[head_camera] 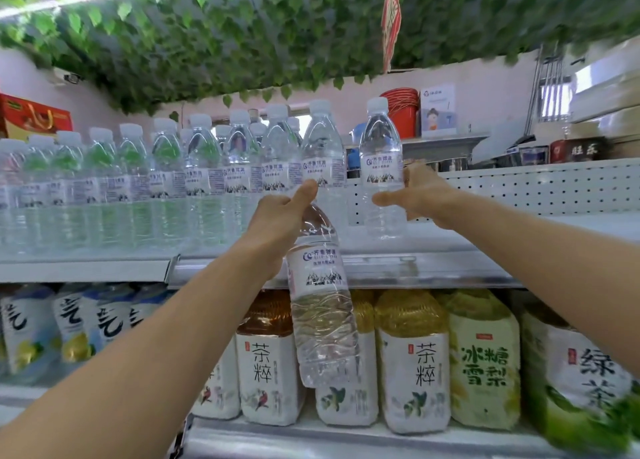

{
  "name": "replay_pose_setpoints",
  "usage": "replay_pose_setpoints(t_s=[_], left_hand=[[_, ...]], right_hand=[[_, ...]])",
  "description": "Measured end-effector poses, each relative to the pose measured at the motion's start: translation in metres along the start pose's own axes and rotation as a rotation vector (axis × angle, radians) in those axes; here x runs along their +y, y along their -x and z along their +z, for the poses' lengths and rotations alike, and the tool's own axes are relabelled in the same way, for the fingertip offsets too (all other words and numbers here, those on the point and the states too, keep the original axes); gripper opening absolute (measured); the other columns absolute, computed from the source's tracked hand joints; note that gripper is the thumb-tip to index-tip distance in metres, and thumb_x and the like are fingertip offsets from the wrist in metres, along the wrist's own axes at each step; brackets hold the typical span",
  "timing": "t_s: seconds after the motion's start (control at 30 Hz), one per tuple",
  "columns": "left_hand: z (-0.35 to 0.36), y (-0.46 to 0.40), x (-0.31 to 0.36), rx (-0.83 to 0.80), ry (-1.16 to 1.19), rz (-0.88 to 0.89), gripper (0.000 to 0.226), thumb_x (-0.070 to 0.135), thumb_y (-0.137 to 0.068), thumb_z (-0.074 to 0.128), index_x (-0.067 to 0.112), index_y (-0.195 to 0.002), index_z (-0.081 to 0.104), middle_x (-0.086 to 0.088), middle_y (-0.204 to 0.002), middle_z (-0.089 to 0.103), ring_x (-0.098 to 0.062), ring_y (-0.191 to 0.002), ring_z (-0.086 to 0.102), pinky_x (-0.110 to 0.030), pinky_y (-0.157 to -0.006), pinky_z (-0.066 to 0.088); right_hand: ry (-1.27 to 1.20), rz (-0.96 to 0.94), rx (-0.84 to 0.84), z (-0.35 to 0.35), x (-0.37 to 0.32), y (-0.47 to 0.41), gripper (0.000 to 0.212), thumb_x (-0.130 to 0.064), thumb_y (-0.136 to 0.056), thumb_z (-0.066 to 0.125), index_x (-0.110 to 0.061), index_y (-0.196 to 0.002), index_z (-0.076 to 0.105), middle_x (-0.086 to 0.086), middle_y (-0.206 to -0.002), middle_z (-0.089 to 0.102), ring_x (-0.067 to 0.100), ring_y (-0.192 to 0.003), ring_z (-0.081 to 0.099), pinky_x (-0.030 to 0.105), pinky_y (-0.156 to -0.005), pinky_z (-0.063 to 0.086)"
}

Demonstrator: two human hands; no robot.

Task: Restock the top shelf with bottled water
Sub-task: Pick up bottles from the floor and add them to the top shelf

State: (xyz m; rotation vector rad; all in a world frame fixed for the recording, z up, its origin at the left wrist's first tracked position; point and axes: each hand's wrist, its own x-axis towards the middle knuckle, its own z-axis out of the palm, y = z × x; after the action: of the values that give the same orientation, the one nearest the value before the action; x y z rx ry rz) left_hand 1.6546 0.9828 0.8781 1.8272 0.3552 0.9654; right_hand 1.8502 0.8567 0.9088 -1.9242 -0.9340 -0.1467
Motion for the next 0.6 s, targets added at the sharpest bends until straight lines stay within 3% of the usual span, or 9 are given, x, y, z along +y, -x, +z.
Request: replay_pose_setpoints(t_s=[0.07, 0.13, 0.23, 0.43, 0.6], left_hand=[[-0.002, -0.004, -0.003, -0.007, -0.004, -0.008, 0.061, 0.058, -0.093, 0.051, 0.000, -0.099, 0.071, -0.014, -0.101, 0.074, -0.025, -0.086, 0.065, -0.038, -0.080, 0.050], [-0.004, -0.008, -0.005, -0.018, -0.015, -0.014, 0.068, 0.064, -0.089, 0.052, 0.000, -0.103, 0.069, -0.020, -0.106, 0.071, -0.034, -0.097, 0.066, -0.046, -0.090, 0.050], [-0.005, -0.009, -0.007, -0.034, -0.004, -0.024, 0.072, 0.069, -0.085, 0.054, 0.002, -0.108, 0.067, -0.017, -0.105, 0.071, -0.035, -0.099, 0.066, -0.055, -0.098, 0.047], [-0.003, -0.009, -0.005, -0.038, -0.007, -0.019, 0.064, 0.064, -0.089, 0.053, 0.003, -0.098, 0.070, -0.015, -0.098, 0.074, -0.034, -0.095, 0.069, -0.053, -0.097, 0.048], [-0.001, -0.003, -0.002, -0.026, -0.009, -0.011, 0.058, 0.056, -0.094, 0.050, 0.002, -0.095, 0.071, -0.008, -0.091, 0.076, -0.024, -0.084, 0.070, -0.043, -0.088, 0.050]], right_hand=[[0.018, 0.020, 0.000, 0.005, 0.001, -0.009, 0.051, -0.038, -0.075, 0.083, -0.015, -0.115, 0.059, 0.005, -0.107, 0.067, 0.023, -0.095, 0.064, 0.042, -0.083, 0.056], [0.028, 0.030, -0.010, 0.009, 0.003, -0.019, 0.057, -0.041, -0.073, 0.084, -0.014, -0.115, 0.058, 0.006, -0.109, 0.066, 0.024, -0.095, 0.064, 0.044, -0.084, 0.056], [0.024, 0.026, -0.015, 0.013, 0.006, -0.030, 0.057, -0.042, -0.072, 0.084, -0.013, -0.114, 0.058, 0.007, -0.108, 0.066, 0.026, -0.095, 0.065, 0.047, -0.086, 0.055], [0.004, -0.012, -0.038, 0.023, 0.006, -0.038, 0.047, -0.033, -0.079, 0.081, -0.014, -0.115, 0.058, 0.005, -0.105, 0.067, 0.022, -0.090, 0.064, 0.035, -0.071, 0.054], [0.015, 0.013, -0.044, 0.024, 0.004, -0.037, 0.052, -0.038, -0.077, 0.081, -0.015, -0.117, 0.057, 0.006, -0.111, 0.067, 0.026, -0.097, 0.064, 0.046, -0.089, 0.054]])
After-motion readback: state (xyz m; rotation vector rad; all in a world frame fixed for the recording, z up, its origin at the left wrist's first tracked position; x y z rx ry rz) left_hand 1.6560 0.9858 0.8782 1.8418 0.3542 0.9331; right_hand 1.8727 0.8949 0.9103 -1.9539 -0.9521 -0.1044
